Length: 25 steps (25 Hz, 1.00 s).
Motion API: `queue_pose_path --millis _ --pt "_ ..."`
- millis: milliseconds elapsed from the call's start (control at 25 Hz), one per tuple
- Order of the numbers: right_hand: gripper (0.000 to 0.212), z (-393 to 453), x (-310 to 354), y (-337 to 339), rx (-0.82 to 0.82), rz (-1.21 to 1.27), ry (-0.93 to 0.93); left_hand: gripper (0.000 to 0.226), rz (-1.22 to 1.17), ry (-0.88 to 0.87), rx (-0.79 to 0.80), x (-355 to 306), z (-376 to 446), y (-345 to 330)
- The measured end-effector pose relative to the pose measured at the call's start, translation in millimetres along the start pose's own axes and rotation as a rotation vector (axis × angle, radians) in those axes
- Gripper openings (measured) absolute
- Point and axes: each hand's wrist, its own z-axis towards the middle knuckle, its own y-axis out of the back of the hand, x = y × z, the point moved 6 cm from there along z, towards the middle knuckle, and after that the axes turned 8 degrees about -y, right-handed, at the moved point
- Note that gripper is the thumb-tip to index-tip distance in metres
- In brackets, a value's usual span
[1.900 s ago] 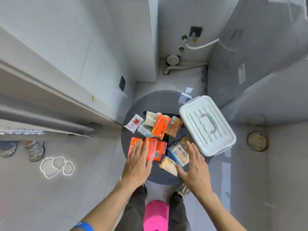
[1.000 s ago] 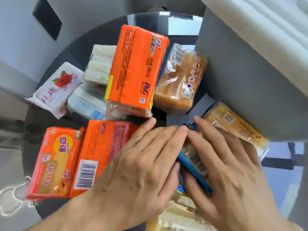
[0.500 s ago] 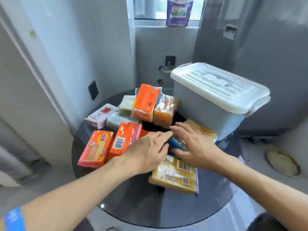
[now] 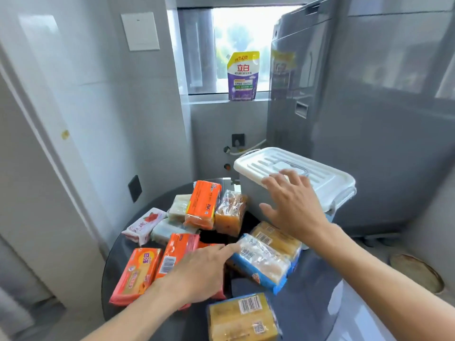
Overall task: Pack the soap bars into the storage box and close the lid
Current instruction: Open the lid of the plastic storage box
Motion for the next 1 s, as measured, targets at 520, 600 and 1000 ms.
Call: queue_pose_path --millis 520,600,1000 --pt "0.023 0.4 -18.7 -20.7 0.007 -0.031 0.098 0.033 0.064 0.016 -0.518 15.5 161.2 98.4" --pt "0.025 -0.7 -21.2 -20.9 0.008 -0.038 0.106 0.037 0.076 0.094 -0.305 31.9 189.6 90.6" --pt "0.035 6.0 -28.3 -30.9 0.099 -0.002 0.068 0.064 -0.189 0.448 -0.082 79.3 196.4 75.1"
